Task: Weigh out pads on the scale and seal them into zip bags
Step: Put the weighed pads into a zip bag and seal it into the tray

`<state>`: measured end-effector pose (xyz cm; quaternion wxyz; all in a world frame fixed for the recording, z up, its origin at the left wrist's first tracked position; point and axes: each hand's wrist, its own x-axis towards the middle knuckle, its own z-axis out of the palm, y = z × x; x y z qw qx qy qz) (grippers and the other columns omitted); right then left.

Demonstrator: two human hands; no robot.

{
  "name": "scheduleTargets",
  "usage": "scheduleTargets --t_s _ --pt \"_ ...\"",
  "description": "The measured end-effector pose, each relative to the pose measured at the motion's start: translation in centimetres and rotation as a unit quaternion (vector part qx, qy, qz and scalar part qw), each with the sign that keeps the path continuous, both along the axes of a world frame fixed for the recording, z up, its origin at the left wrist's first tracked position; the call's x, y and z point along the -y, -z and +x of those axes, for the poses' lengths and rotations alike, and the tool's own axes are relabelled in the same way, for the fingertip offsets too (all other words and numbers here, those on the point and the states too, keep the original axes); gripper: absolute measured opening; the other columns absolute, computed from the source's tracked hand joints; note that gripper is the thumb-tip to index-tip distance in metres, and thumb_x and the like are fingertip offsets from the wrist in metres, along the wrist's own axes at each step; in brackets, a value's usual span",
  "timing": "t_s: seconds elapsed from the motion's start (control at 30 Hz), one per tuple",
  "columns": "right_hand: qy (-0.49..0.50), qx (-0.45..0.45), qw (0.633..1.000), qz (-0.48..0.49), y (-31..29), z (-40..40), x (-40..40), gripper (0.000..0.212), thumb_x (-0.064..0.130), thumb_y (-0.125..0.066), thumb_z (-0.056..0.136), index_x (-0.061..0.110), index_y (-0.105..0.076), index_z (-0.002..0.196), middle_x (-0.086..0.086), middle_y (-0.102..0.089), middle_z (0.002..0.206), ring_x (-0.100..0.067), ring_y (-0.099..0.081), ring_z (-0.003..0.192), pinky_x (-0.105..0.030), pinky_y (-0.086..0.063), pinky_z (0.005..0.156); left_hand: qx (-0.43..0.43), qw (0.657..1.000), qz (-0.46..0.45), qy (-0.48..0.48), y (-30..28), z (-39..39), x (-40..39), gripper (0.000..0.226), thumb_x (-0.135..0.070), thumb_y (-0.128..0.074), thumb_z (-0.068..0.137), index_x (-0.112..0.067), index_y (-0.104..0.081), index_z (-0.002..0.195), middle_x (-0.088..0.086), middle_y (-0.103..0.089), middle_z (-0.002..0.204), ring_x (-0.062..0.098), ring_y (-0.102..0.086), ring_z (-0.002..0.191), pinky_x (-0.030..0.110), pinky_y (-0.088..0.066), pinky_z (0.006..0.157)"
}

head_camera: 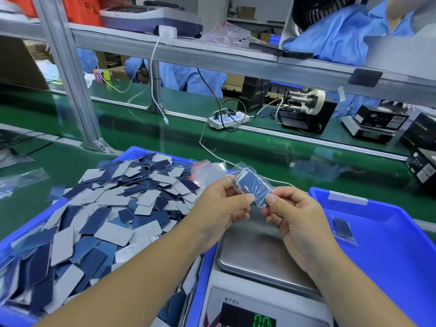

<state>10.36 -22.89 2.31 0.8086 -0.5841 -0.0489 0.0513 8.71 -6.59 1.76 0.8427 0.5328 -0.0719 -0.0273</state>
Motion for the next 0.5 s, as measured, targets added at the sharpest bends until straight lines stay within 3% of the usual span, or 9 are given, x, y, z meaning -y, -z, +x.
scheduleTargets --t_s 0.2,0.33,0.5 --pt "0.008 0.003 1.000 0.004 0.03 -0.18 -0.20 0.024 0.012 -0.077 0.064 0.008 -0.067 0.085 -0.009 -0.068 0.069 -0.016 -0.065 0.058 -0.021 -0.050 0.051 0.001 0.999 0.036 0.003 0.19 0.00 0.10 0.022 -0.010 -0.074 0.076 -0.032 -0.077 0.081 -0.003 -0.070 0.076 0.009 -0.061 0.064 0.022 -0.052 0.061" --pt "0.010 0.026 1.000 -0.008 0.12 -0.31 -0.35 0.023 0.015 -0.080 0.061 0.010 -0.068 0.080 -0.011 -0.067 0.065 -0.018 -0.062 0.055 -0.020 -0.047 0.048 0.006 0.996 0.083 0.011 0.56 -0.04 0.14 0.021 -0.016 -0.079 0.073 -0.024 -0.076 0.091 0.006 -0.073 0.083 0.014 -0.061 0.068 0.025 -0.051 0.063" --pt "0.025 0.063 0.996 -0.055 0.20 -0.25 -0.35 0.005 0.015 -0.078 0.072 0.014 -0.073 0.071 -0.009 -0.065 0.063 -0.016 -0.057 0.053 -0.021 -0.045 0.047 -0.006 0.996 0.092 0.009 0.65 -0.11 0.21 0.025 -0.023 -0.082 0.068 -0.021 -0.075 0.093 0.009 -0.072 0.085 0.016 -0.063 0.071 0.026 -0.053 0.066"
